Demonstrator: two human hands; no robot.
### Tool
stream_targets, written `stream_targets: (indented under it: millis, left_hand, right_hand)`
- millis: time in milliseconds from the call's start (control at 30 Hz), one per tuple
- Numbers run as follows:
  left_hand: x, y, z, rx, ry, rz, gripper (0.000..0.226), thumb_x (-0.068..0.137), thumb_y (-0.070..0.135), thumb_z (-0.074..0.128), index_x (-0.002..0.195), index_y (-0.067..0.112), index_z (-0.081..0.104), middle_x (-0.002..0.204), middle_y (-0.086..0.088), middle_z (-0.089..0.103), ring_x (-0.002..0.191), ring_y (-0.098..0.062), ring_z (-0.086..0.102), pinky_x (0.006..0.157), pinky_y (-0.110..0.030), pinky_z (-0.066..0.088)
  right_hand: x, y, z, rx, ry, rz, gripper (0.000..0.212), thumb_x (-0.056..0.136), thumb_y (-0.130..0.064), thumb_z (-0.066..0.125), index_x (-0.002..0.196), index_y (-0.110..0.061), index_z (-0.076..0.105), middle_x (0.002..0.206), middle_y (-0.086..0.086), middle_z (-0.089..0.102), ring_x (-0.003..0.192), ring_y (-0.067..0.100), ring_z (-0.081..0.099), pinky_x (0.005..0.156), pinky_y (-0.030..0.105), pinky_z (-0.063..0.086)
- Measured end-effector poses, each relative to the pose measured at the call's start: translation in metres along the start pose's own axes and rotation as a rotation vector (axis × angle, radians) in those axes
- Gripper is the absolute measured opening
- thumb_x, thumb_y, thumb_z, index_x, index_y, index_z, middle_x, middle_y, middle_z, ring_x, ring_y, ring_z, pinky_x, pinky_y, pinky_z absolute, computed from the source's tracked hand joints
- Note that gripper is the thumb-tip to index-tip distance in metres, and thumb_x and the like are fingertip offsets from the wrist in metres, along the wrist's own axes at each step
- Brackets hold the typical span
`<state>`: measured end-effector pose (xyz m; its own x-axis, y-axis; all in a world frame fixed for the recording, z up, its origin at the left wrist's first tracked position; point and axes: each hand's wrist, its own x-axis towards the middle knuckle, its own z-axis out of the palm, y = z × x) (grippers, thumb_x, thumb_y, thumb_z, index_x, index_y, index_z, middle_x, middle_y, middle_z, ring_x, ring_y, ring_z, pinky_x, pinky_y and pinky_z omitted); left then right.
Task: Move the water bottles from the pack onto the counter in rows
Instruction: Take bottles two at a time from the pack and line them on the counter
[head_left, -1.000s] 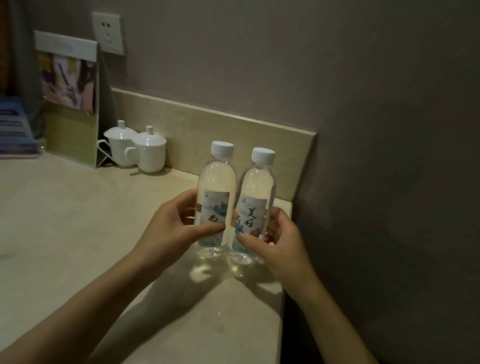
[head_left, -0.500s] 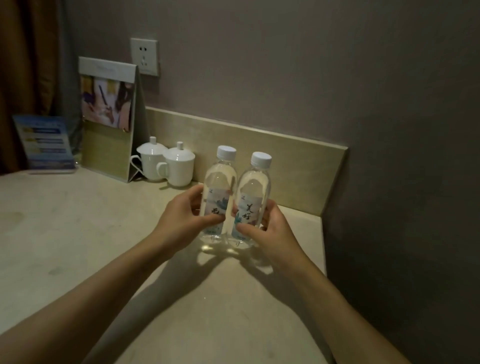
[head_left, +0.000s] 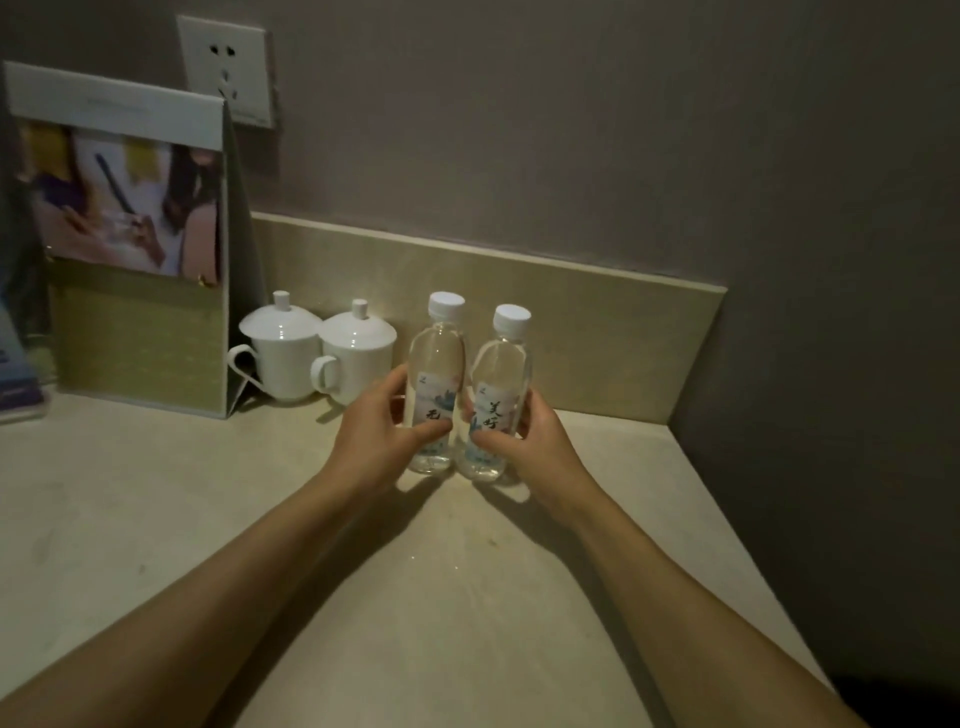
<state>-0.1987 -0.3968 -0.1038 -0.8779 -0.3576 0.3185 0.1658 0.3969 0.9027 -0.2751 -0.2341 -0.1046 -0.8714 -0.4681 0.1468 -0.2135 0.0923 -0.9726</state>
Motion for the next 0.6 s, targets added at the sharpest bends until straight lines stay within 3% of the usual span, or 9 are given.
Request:
stream_targets:
  millis: [67, 200, 300, 467, 600]
  left_hand:
    - [0.007, -0.007, -0.003, 0.022, 0.008, 0.023, 0.055, 0.079, 0.016, 0.077, 0.127, 0.031, 0.055, 0.119, -0.001, 0.065, 0.108, -0.016, 0.064, 0.093, -0.04, 0.055]
    - [0.017, -0.014, -0.007, 0.052, -0.016, 0.049, 0.053, 0.078, 0.023, 0.078, 0.125, 0.035, 0.055, 0.117, -0.001, 0.066, 0.104, -0.013, 0.066, 0.091, -0.04, 0.057]
    - [0.023, -0.018, -0.007, 0.156, -0.008, 0.056, 0.06, 0.072, 0.045, 0.076, 0.126, 0.037, 0.051, 0.115, 0.002, 0.064, 0.101, -0.013, 0.066, 0.087, -0.041, 0.059]
    - [0.013, -0.025, -0.002, 0.345, 0.107, -0.03, 0.056, 0.071, 0.037, 0.083, 0.115, 0.018, 0.053, 0.109, 0.0, 0.061, 0.096, -0.017, 0.062, 0.079, -0.035, 0.057]
    - [0.015, -0.025, -0.003, 0.371, 0.103, -0.013, 0.042, 0.073, 0.033, 0.082, 0.106, 0.016, 0.061, 0.1, 0.002, 0.065, 0.088, -0.015, 0.063, 0.068, -0.024, 0.053]
  right_hand:
    - [0.006, 0.0, 0.006, -0.003, 0.024, 0.002, 0.057, 0.08, -0.004, 0.073, 0.129, -0.02, 0.048, 0.119, 0.0, 0.064, 0.101, 0.004, 0.064, 0.071, 0.017, 0.056]
    - [0.015, 0.003, 0.012, -0.053, 0.062, 0.002, 0.058, 0.082, -0.007, 0.072, 0.133, -0.018, 0.046, 0.119, 0.0, 0.065, 0.105, 0.008, 0.064, 0.092, 0.032, 0.055]
    - [0.016, 0.008, 0.014, -0.164, 0.045, 0.058, 0.061, 0.081, -0.016, 0.075, 0.134, -0.021, 0.043, 0.122, -0.001, 0.063, 0.107, 0.01, 0.062, 0.096, 0.036, 0.053]
    - [0.01, 0.017, 0.022, -0.505, 0.246, 0.12, 0.09, 0.066, -0.048, 0.081, 0.137, -0.015, 0.037, 0.132, 0.001, 0.045, 0.114, 0.02, 0.056, 0.093, 0.04, 0.055]
    - [0.012, 0.021, 0.029, -0.56, 0.316, 0.085, 0.057, 0.074, -0.039, 0.08, 0.116, -0.017, 0.048, 0.12, 0.001, 0.059, 0.108, 0.019, 0.061, 0.087, 0.039, 0.058]
